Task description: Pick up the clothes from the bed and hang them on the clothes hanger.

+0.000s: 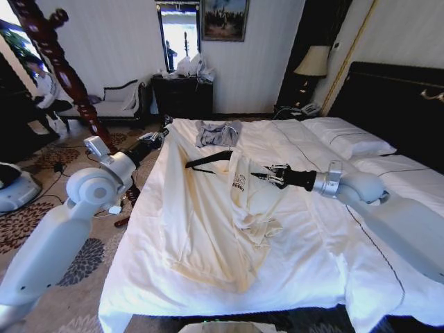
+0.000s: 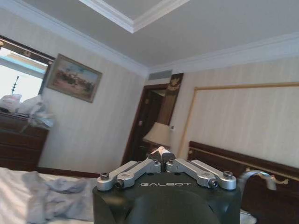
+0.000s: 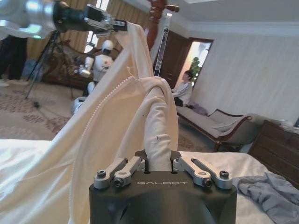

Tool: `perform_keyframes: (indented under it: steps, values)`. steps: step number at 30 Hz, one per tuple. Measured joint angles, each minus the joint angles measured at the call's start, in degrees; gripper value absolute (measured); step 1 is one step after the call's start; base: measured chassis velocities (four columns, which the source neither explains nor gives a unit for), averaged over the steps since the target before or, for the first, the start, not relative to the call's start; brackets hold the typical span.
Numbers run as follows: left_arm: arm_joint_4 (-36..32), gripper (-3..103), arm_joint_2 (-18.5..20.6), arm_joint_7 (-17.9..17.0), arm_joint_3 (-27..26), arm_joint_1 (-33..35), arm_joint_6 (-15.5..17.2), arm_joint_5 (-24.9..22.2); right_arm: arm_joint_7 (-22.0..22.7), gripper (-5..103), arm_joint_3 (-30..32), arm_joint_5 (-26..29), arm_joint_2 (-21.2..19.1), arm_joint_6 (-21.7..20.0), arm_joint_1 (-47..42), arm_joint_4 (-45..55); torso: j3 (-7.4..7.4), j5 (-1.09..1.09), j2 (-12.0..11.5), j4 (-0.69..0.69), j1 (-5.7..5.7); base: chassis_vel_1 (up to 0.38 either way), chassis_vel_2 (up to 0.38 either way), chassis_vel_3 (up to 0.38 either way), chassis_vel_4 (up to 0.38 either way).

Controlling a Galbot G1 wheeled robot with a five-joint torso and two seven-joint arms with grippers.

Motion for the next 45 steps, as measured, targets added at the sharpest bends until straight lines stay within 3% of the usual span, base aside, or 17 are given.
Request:
perform_keyframes:
  steps: [9, 26, 39, 45]
  values:
    - [-5.4, 1, -3.3, 0.7, 4.0, 1.2, -0.9, -1.2, 7.7, 20, -0.8, 4.5, 2.3, 2.1, 0.6, 0.2, 0.00, 0.00, 0.0, 0.00, 0.00, 0.000, 0.000, 0.000, 0.000]
    - [-8.1, 1, -2.2, 2.9, 8.2, 2.9, -0.1, 1.4, 8.6, 20, 1.2, 13.6, 1.1, 5.4, 4.1, 3.7, 0.00, -0.02, 0.0, 0.01, 0.00, 0.000, 0.000, 0.000, 0.000]
    - [-6.5, 1, -2.5, 3.4, 5.4, -2.7, -0.7, -0.4, 9.6, 20, -1.5, 8.0, 1.6, 3.2, 1.2, 5.1, 0.00, -0.01, 0.0, 0.00, 0.00, 0.000, 0.000, 0.000, 0.000]
    - [-7.1, 1, -2.0, 3.8, 3.8, -2.3, -1.2, -0.7, 7.2, 20, -2.4, 3.6, 2.0, 2.7, 0.0, 3.3, 0.00, -0.01, 0.0, 0.00, 0.00, 0.000, 0.000, 0.000, 0.000]
